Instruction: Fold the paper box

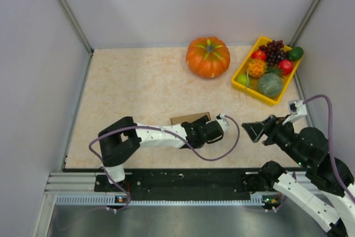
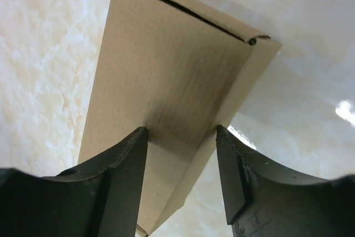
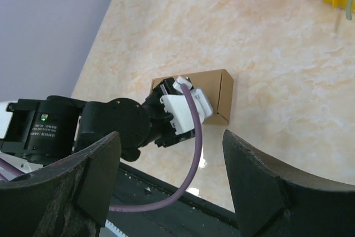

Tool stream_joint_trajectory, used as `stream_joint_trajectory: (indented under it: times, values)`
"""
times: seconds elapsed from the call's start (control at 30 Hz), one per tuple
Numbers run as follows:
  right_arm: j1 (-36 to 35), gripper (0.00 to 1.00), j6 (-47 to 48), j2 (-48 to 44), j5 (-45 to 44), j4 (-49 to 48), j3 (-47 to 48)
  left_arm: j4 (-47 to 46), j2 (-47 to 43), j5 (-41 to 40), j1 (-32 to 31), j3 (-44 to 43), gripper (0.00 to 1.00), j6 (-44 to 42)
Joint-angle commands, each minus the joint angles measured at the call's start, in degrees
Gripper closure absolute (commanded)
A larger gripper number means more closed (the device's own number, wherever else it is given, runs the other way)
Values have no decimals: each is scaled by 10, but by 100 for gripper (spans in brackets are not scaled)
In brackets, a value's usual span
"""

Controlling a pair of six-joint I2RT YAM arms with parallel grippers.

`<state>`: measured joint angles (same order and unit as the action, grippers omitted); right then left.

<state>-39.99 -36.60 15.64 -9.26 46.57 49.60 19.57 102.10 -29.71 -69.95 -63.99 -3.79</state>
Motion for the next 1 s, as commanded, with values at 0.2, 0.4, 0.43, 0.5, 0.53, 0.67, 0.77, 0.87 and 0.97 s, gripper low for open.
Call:
stream_joint_trajectory:
  times: [0.2, 0.4, 0.43, 0.5, 0.53, 0.67, 0.77, 0.87, 0.97]
  values:
    - [-2, 26, 14, 14, 1, -6, 8, 259, 71, -98, 81, -50, 53, 413]
    - [-2, 26, 21, 33, 26, -19, 12, 342, 28, -104, 176, 6, 53, 571]
    - [-2, 26, 21, 34, 30, -24, 10, 352, 22, -107, 183, 11, 53, 583]
    - [-1, 26, 21, 35, 34, -29, 10, 389, 4, -112, 184, 29, 55, 633]
    - [-1, 26, 21, 36, 40, -34, 10, 399, -5, -108, 187, 39, 55, 648]
    - [-2, 26, 21, 35, 46, -36, 12, 387, -58, -78, 211, 108, 57, 672]
    - [-1, 26, 23, 33, 47, -36, 13, 398, -99, -78, 222, 148, 58, 690]
    - [-1, 26, 27, 36, 49, -36, 19, 405, -138, -76, 230, 182, 60, 702]
    - [-2, 25, 29, 41, 53, -36, 23, 399, -173, -64, 245, 206, 61, 697]
